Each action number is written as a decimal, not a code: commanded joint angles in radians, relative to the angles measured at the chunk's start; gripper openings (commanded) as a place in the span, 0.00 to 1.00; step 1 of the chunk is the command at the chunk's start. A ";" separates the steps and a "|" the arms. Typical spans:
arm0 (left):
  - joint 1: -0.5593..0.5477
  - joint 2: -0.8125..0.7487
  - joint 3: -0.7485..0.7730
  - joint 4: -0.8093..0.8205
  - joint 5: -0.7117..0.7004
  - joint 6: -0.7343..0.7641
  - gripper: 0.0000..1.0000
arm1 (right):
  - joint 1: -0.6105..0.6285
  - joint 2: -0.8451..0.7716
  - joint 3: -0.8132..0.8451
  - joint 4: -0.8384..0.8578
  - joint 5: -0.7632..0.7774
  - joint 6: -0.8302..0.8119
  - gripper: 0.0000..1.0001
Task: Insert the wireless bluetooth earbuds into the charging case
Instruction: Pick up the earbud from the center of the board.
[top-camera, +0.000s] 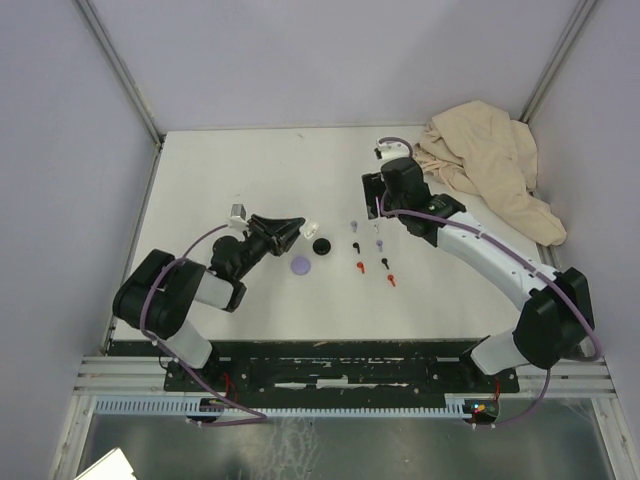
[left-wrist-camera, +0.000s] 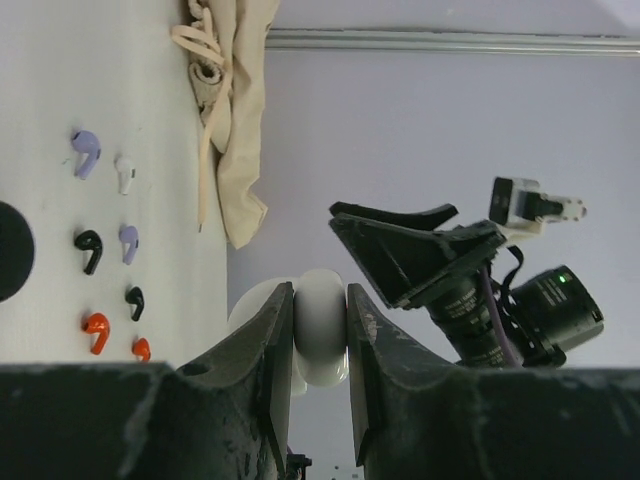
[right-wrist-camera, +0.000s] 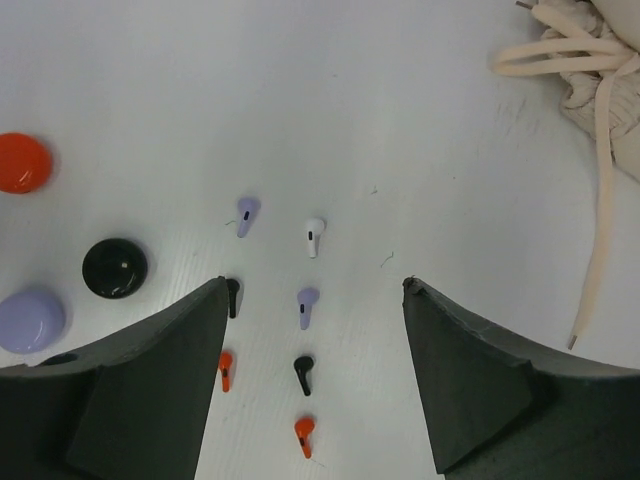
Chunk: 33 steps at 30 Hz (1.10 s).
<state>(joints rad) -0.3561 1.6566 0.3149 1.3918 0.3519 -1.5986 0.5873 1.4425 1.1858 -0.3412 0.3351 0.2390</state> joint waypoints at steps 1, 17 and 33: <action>-0.006 -0.136 0.003 -0.080 0.013 0.107 0.03 | -0.015 0.082 0.157 -0.145 -0.023 -0.004 0.79; -0.006 -0.171 0.011 -0.161 0.048 0.174 0.03 | -0.115 0.527 0.425 -0.319 -0.217 -0.010 0.74; -0.007 -0.054 0.033 -0.068 0.083 0.141 0.03 | -0.153 0.682 0.533 -0.381 -0.291 -0.039 0.65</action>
<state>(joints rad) -0.3576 1.5780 0.3157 1.2179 0.4038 -1.4712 0.4488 2.1036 1.6653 -0.6994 0.0700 0.2142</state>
